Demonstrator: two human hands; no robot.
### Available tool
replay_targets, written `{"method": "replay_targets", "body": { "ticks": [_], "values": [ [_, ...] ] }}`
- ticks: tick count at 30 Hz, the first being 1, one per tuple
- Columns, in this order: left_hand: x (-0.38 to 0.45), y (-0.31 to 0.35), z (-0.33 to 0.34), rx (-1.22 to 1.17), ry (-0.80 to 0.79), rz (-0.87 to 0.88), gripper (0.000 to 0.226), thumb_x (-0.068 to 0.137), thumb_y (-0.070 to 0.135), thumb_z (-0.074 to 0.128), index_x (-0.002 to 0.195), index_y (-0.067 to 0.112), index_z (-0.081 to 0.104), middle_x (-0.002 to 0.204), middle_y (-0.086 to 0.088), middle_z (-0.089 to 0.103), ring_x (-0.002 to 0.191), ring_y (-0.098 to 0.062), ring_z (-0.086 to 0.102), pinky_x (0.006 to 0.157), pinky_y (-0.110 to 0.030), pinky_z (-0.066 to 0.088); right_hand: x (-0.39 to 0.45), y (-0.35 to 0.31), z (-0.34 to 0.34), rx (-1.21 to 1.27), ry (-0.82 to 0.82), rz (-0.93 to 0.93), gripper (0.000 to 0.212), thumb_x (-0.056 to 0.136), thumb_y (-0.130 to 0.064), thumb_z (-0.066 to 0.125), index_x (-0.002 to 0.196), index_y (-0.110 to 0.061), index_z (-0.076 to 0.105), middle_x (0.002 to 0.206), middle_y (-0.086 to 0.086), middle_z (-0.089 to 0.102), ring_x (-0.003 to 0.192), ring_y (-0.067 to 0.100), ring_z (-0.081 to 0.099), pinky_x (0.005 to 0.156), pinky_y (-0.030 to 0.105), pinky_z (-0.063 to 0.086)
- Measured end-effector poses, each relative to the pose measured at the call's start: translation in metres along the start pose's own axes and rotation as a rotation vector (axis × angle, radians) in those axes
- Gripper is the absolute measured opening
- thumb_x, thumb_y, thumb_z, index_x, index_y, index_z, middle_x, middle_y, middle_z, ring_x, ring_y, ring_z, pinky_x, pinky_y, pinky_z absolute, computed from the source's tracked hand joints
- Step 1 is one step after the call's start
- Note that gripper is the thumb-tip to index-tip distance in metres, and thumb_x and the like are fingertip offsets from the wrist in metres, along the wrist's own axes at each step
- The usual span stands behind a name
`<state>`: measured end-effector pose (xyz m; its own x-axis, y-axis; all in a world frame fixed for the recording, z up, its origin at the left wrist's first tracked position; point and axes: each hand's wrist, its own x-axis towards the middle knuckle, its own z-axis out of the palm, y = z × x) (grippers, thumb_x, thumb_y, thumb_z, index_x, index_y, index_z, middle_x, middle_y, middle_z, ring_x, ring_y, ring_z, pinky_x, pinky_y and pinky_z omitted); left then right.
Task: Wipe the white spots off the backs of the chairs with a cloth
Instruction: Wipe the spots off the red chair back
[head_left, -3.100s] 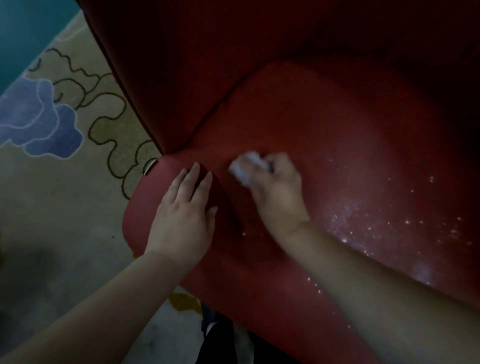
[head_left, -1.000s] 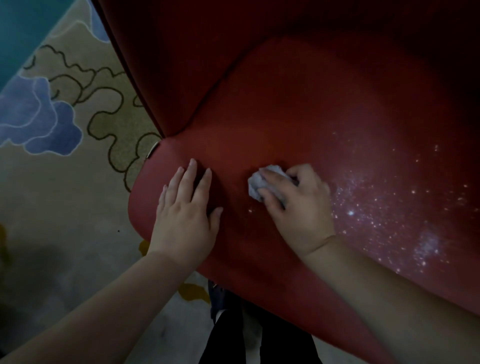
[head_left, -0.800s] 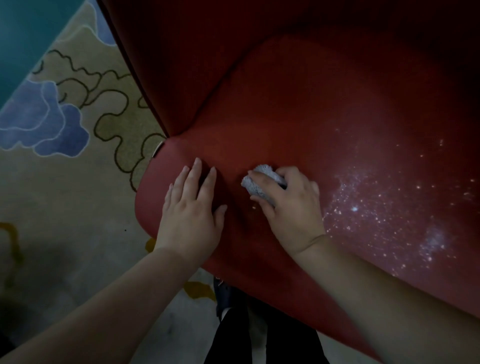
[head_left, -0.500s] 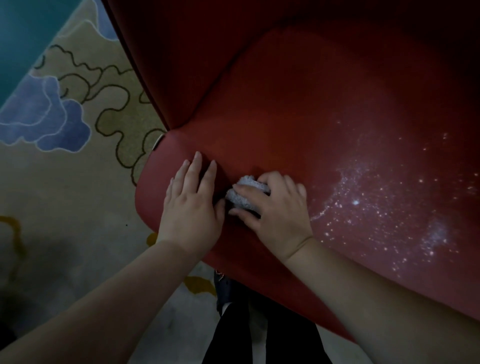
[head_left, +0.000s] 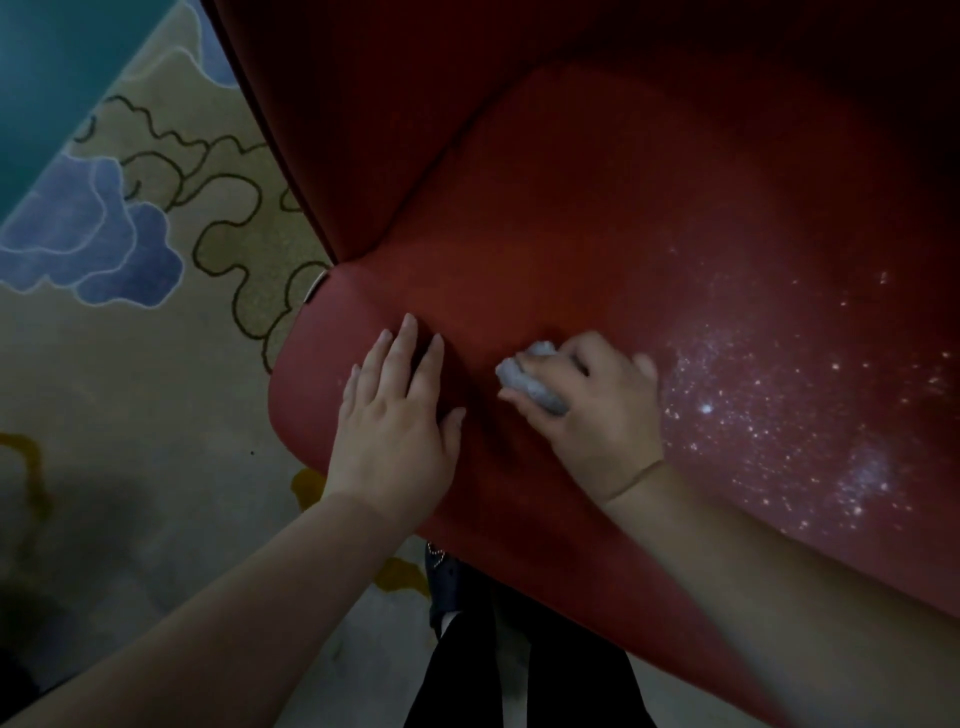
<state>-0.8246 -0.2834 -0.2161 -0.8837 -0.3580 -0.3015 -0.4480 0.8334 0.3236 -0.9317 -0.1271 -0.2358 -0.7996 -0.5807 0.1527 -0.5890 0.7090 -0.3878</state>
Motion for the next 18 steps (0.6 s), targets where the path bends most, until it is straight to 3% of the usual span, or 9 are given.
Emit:
{"method": "replay_targets", "body": {
  "ticks": [2,6,12,16,18],
  "values": [
    [0.004,0.003,0.001,-0.011,0.015,-0.003,0.063,0.094,0.042,0.042,0.15,0.02,0.022,0.161,-0.004,0.005,0.147,-0.022,0.001,0.117,-0.043,0.009,0.003,0.011,-0.002,-0.031,0.026,0.002,0.033,0.081,-0.055,0.058,0.091,-0.027,0.073,0.082,-0.001,0.059,0.068,0.019,0.059,0.069,0.035,0.034],
    [0.009,0.007,0.004,-0.004,0.031,0.016,0.062,0.095,0.042,0.042,0.15,0.02,0.023,0.16,-0.003,0.005,0.147,-0.022,0.002,0.116,-0.042,0.007,0.012,0.036,-0.014,-0.048,0.158,0.214,0.029,0.08,-0.053,0.062,0.087,-0.026,0.073,0.083,0.0,0.061,0.068,0.019,0.06,0.069,0.035,0.038],
    [0.02,0.022,0.006,-0.029,0.031,0.016,0.061,0.095,0.038,0.039,0.15,0.021,0.022,0.161,-0.004,0.005,0.147,-0.024,0.002,0.117,-0.042,0.007,-0.016,0.011,0.0,-0.046,-0.009,-0.128,0.022,0.078,-0.048,0.062,0.087,-0.029,0.069,0.079,-0.002,0.056,0.065,0.019,0.058,0.067,0.034,0.029],
    [0.023,0.017,0.005,-0.008,0.02,0.054,0.06,0.096,0.036,0.042,0.15,0.023,0.021,0.16,-0.003,0.007,0.147,-0.023,0.004,0.116,-0.044,0.009,-0.004,0.051,-0.019,-0.088,0.117,0.182,0.023,0.081,-0.046,0.065,0.089,-0.025,0.072,0.084,0.0,0.059,0.07,0.02,0.06,0.07,0.037,0.038],
    [0.023,0.012,0.003,0.004,0.009,0.074,0.06,0.096,0.034,0.043,0.151,0.023,0.022,0.16,-0.003,0.008,0.147,-0.023,0.005,0.116,-0.045,0.011,-0.005,0.043,-0.02,-0.067,0.199,0.196,0.022,0.08,-0.045,0.066,0.09,-0.026,0.071,0.083,0.0,0.058,0.071,0.017,0.058,0.068,0.037,0.04]
  ]
}}
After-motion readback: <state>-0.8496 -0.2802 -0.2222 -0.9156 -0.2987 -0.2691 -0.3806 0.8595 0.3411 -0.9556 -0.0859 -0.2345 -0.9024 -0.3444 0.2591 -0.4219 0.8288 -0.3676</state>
